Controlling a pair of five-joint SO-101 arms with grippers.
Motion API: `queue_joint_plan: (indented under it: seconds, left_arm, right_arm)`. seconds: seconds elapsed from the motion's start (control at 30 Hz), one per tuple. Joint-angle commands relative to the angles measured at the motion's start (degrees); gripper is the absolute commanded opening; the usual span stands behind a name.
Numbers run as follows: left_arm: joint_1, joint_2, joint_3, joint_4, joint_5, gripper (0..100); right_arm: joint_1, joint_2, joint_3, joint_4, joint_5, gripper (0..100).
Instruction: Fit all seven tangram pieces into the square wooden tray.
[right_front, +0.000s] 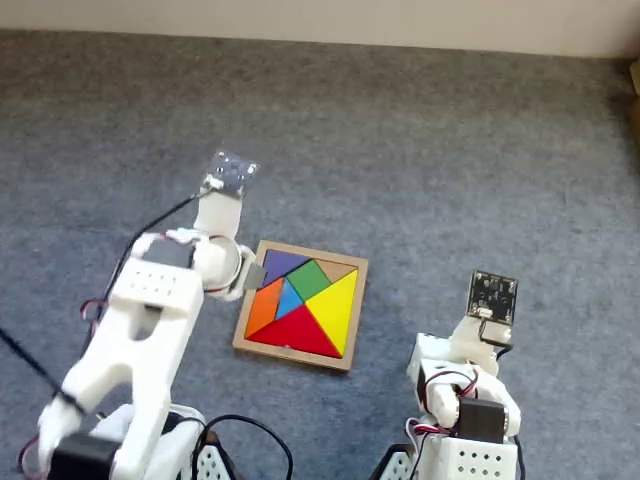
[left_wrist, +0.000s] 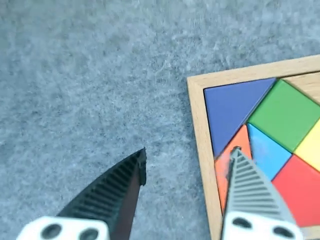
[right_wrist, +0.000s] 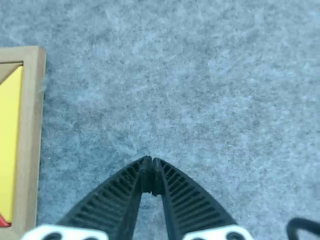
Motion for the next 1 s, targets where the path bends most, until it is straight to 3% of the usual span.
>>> queue_joint_plan:
  seconds: [0.0,0.83,0.97]
  left_arm:
    - [-0.6,-13.1,7.5,-5.8,-0.4,23]
    - [-0.2,-75.3,39.3,-6.1,-0.5,23]
    - [-0.1,-76.4,40.2,-6.3,-0.5,23]
  right_arm:
    - [0.8,-1.6,8.9,0.1,0.4,1.6]
    - [0.8,-1.6,8.9,0.1,0.4,1.6]
    - [0.8,-1.6,8.9,0.1,0.4,1.6]
